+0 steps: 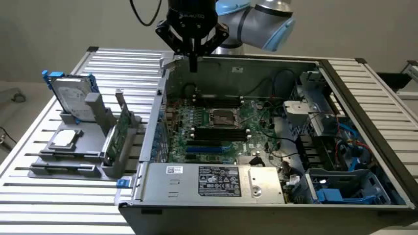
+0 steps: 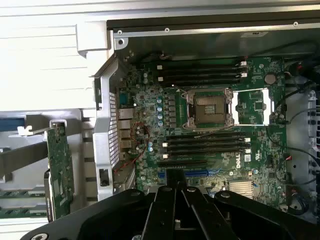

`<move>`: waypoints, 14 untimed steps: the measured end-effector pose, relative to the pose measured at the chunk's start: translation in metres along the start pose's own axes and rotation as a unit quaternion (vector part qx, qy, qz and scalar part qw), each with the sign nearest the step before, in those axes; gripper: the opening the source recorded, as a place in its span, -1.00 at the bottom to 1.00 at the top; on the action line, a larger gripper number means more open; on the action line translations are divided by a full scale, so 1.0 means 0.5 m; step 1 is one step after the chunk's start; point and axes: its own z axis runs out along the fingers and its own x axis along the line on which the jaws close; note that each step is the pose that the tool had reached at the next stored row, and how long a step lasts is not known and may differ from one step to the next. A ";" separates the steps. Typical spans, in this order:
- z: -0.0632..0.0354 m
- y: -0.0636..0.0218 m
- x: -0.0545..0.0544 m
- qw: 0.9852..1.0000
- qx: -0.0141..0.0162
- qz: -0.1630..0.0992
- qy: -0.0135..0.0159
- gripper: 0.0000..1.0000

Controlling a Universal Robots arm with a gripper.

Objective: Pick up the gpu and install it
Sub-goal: 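Reach for the gpu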

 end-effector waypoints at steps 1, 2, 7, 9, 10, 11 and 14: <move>0.000 0.000 0.000 1.000 0.000 0.000 0.000 -0.79; 0.000 0.000 0.000 1.000 0.000 0.000 0.000 -0.79; -0.001 0.000 0.000 1.000 0.000 0.000 0.000 -0.79; -0.001 0.000 0.000 1.000 0.000 0.000 0.000 -0.79; -0.001 0.000 0.000 1.000 0.000 0.000 0.000 -0.79; -0.001 0.000 0.000 1.000 0.000 0.000 0.000 -0.79; -0.001 -0.001 0.013 1.000 0.000 0.000 0.000 -0.79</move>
